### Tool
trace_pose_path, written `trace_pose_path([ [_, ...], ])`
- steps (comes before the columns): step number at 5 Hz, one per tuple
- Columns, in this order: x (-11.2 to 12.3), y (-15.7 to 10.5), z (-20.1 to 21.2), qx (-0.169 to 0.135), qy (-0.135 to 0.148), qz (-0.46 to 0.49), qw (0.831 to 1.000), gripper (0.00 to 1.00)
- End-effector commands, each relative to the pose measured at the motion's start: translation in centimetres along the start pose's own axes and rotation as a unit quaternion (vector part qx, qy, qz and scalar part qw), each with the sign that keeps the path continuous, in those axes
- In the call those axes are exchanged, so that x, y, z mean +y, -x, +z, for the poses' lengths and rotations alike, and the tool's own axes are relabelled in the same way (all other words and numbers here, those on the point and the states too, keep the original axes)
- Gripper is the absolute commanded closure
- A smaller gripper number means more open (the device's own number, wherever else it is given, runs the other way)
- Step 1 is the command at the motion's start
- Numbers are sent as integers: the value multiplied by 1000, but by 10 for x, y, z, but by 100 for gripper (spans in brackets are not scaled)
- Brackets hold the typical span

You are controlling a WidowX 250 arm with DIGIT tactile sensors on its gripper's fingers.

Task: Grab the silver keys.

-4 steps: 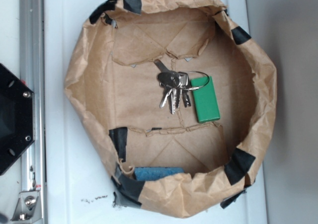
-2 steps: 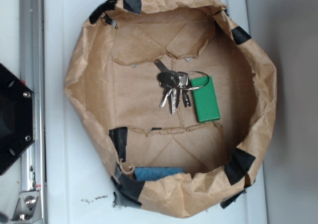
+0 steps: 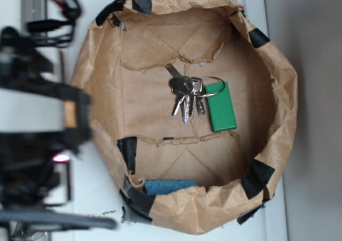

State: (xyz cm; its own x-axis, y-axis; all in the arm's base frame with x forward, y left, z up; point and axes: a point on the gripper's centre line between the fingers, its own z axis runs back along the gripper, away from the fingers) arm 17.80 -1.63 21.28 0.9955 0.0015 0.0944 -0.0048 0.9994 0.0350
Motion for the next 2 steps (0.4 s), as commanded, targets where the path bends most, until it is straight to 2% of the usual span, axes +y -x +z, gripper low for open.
trace_pose_path([
  [1, 24, -44, -38, -58, -17, -10, 998, 0],
  [2, 39, -61, -56, -53, -8, 19, 998, 0],
])
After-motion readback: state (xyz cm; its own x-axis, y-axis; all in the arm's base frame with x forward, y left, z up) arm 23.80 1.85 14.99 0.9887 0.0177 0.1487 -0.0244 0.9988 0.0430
